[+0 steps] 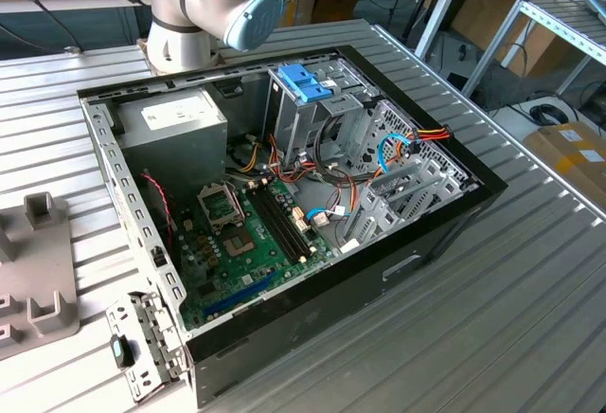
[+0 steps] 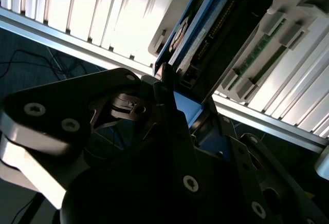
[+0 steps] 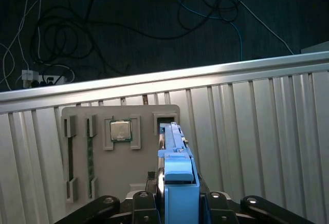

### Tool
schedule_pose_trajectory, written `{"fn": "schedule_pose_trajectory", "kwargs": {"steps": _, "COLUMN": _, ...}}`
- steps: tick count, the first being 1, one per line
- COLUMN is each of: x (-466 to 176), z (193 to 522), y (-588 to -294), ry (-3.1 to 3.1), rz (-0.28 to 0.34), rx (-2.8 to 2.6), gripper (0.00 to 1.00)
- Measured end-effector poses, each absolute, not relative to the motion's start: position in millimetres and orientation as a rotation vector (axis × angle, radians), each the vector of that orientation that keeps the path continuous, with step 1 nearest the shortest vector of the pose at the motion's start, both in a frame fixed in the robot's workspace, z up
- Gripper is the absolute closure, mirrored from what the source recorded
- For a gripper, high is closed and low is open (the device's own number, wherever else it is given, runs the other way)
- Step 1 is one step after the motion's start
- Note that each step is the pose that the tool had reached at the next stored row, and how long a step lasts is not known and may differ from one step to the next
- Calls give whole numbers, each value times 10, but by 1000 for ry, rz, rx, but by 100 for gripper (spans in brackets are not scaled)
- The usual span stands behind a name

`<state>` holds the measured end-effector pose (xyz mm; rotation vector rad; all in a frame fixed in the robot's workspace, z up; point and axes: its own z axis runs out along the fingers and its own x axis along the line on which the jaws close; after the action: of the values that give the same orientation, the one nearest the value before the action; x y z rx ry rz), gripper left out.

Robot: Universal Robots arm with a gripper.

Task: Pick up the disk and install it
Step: 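Pick up the disk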

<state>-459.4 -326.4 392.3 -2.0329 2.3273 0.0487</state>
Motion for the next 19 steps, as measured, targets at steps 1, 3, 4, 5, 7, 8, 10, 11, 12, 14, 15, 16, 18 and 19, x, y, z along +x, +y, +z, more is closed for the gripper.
{"fn": "schedule_pose_trajectory", "kwargs": {"steps": 1, "x": -4594, "z": 3927, "y": -3264, "ry": 2327, "rz": 49, "rx": -2033, "gripper": 63}}
{"fn": "schedule_pose_trajectory", "kwargs": {"steps": 3, "x": -4594, "z": 3938, "y": -3264, "ry": 2327, "rz": 49, "rx": -2033, "gripper": 63}}
{"fn": "schedule_pose_trajectory", "kwargs": {"steps": 4, "x": -4594, "z": 3944, "y": -3264, "ry": 2327, "rz": 49, "rx": -2033, "gripper": 63}}
{"fn": "schedule_pose_trajectory", "kwargs": {"steps": 5, "x": -4594, "z": 3947, "y": -3264, "ry": 2327, "rz": 49, "rx": -2033, "gripper": 63}}
{"fn": "schedule_pose_trajectory", "kwargs": {"steps": 7, "x": -4594, "z": 3956, "y": -3264, "ry": 2327, "rz": 49, "rx": -2033, "gripper": 63}}
{"fn": "schedule_pose_trajectory", "kwargs": {"steps": 8, "x": -4594, "z": 3963, "y": -3264, "ry": 2327, "rz": 49, "rx": -2033, "gripper": 63}}
{"fn": "schedule_pose_trajectory", "kwargs": {"steps": 10, "x": -4594, "z": 3972, "y": -3264, "ry": 2327, "rz": 49, "rx": -2033, "gripper": 63}}
{"fn": "schedule_pose_trajectory", "kwargs": {"steps": 11, "x": -4594, "z": 3977, "y": -3264, "ry": 2327, "rz": 49, "rx": -2033, "gripper": 63}}
{"fn": "schedule_pose_trajectory", "kwargs": {"steps": 12, "x": -4594, "z": 3983, "y": -3264, "ry": 2327, "rz": 49, "rx": -2033, "gripper": 63}}
{"fn": "schedule_pose_trajectory", "kwargs": {"steps": 14, "x": -4594, "z": 3994, "y": -3264, "ry": 2327, "rz": 49, "rx": -2033, "gripper": 63}}
{"fn": "schedule_pose_trajectory", "kwargs": {"steps": 15, "x": -4594, "z": 3999, "y": -3264, "ry": 2327, "rz": 49, "rx": -2033, "gripper": 63}}
{"fn": "schedule_pose_trajectory", "kwargs": {"steps": 16, "x": -4594, "z": 4007, "y": -3264, "ry": 2327, "rz": 49, "rx": -2033, "gripper": 63}}
{"fn": "schedule_pose_trajectory", "kwargs": {"steps": 18, "x": -4594, "z": 4018, "y": -3264, "ry": 2327, "rz": 49, "rx": -2033, "gripper": 63}}
{"fn": "schedule_pose_trajectory", "kwargs": {"steps": 19, "x": -4594, "z": 4023, "y": -3264, "ry": 2327, "rz": 49, "rx": -2033, "gripper": 63}}
